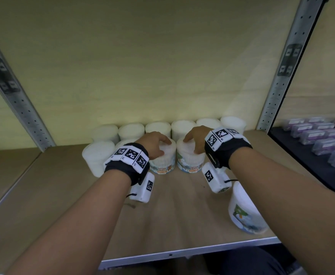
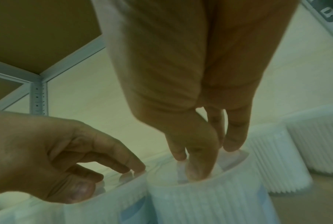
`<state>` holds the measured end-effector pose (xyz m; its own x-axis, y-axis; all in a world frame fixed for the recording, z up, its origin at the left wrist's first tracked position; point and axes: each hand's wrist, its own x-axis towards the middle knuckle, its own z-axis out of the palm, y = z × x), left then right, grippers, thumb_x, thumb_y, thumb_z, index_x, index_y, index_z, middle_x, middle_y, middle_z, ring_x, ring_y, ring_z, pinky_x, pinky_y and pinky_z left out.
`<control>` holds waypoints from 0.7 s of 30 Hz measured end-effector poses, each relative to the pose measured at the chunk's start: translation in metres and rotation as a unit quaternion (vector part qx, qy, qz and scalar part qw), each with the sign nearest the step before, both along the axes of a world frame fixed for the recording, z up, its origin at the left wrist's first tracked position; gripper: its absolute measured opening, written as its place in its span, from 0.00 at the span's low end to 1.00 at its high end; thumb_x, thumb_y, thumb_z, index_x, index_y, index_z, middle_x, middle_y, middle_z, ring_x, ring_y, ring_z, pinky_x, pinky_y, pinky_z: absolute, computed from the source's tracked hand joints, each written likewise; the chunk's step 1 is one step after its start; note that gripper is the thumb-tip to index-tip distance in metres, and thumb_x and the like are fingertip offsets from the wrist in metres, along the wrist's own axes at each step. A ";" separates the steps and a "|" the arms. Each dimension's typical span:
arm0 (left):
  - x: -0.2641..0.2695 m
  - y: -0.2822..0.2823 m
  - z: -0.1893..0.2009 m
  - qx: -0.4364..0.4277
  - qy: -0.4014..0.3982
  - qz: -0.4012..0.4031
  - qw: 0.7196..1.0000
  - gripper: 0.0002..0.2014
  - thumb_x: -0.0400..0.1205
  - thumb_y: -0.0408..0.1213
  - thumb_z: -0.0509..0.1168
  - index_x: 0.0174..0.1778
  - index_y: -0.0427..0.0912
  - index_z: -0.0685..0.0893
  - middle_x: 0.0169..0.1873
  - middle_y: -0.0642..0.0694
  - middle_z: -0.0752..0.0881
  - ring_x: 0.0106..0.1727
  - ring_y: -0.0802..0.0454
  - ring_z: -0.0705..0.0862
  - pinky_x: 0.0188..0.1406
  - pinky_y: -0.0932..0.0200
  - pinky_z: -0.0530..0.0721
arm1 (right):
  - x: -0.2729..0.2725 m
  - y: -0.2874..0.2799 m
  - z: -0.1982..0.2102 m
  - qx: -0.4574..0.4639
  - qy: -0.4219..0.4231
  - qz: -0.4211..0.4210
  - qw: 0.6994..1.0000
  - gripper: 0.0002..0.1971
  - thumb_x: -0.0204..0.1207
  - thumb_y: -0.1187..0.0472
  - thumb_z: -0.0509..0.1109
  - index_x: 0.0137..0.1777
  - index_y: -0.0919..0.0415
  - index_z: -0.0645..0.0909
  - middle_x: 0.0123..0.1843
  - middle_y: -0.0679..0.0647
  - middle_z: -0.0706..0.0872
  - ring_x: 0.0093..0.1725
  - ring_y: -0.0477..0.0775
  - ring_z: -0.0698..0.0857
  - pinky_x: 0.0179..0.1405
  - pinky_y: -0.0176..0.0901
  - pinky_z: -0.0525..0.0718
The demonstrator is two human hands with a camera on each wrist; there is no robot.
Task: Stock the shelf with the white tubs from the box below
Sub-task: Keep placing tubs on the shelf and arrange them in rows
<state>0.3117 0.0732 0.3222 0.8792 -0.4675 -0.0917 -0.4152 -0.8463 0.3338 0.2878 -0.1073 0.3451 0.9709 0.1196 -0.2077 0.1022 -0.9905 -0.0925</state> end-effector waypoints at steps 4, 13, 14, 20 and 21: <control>-0.012 0.001 0.003 0.001 0.003 -0.006 1.000 0.23 0.78 0.31 0.68 0.70 0.48 0.79 0.73 0.46 0.75 0.73 0.48 0.74 0.65 0.63 0.70 | -0.009 0.002 0.002 -0.011 0.015 0.006 1.000 0.31 0.72 0.69 0.72 0.77 0.58 0.73 0.77 0.56 0.76 0.74 0.55 0.76 0.68 0.39 0.74; -0.059 0.010 0.008 0.002 0.014 -0.019 1.000 0.23 0.78 0.32 0.69 0.70 0.48 0.79 0.73 0.47 0.74 0.74 0.49 0.73 0.68 0.63 0.69 | -0.046 0.008 0.011 -0.031 0.043 0.035 0.998 0.32 0.69 0.64 0.78 0.74 0.60 0.75 0.73 0.56 0.80 0.72 0.55 0.80 0.71 0.44 0.77; -0.064 0.012 0.008 0.002 0.015 -0.021 1.000 0.23 0.78 0.32 0.69 0.70 0.48 0.79 0.73 0.48 0.74 0.74 0.49 0.73 0.67 0.63 0.69 | -0.052 0.009 0.011 -0.035 0.042 0.039 0.998 0.32 0.68 0.63 0.79 0.74 0.61 0.76 0.73 0.56 0.80 0.71 0.56 0.80 0.71 0.44 0.77; -0.098 0.020 0.009 -0.004 0.021 -0.030 0.999 0.22 0.78 0.34 0.70 0.69 0.50 0.79 0.73 0.49 0.74 0.73 0.50 0.73 0.64 0.64 0.68 | -0.087 0.011 0.012 -0.040 0.036 0.053 0.997 0.32 0.69 0.62 0.79 0.74 0.61 0.76 0.72 0.56 0.81 0.70 0.56 0.80 0.66 0.43 0.76; -0.104 0.021 0.009 -0.004 0.022 -0.031 0.999 0.22 0.78 0.34 0.70 0.69 0.50 0.79 0.73 0.49 0.74 0.73 0.50 0.73 0.64 0.64 0.68 | -0.094 0.011 0.013 -0.038 0.037 0.055 0.997 0.32 0.69 0.62 0.79 0.74 0.61 0.76 0.73 0.56 0.80 0.71 0.56 0.79 0.66 0.42 0.76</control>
<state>0.2081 0.0939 0.3310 0.8434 -0.5223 -0.1257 -0.4516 -0.8161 0.3606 0.1943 -0.0962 0.3583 0.9342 0.2059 -0.2915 0.2063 -0.9780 -0.0298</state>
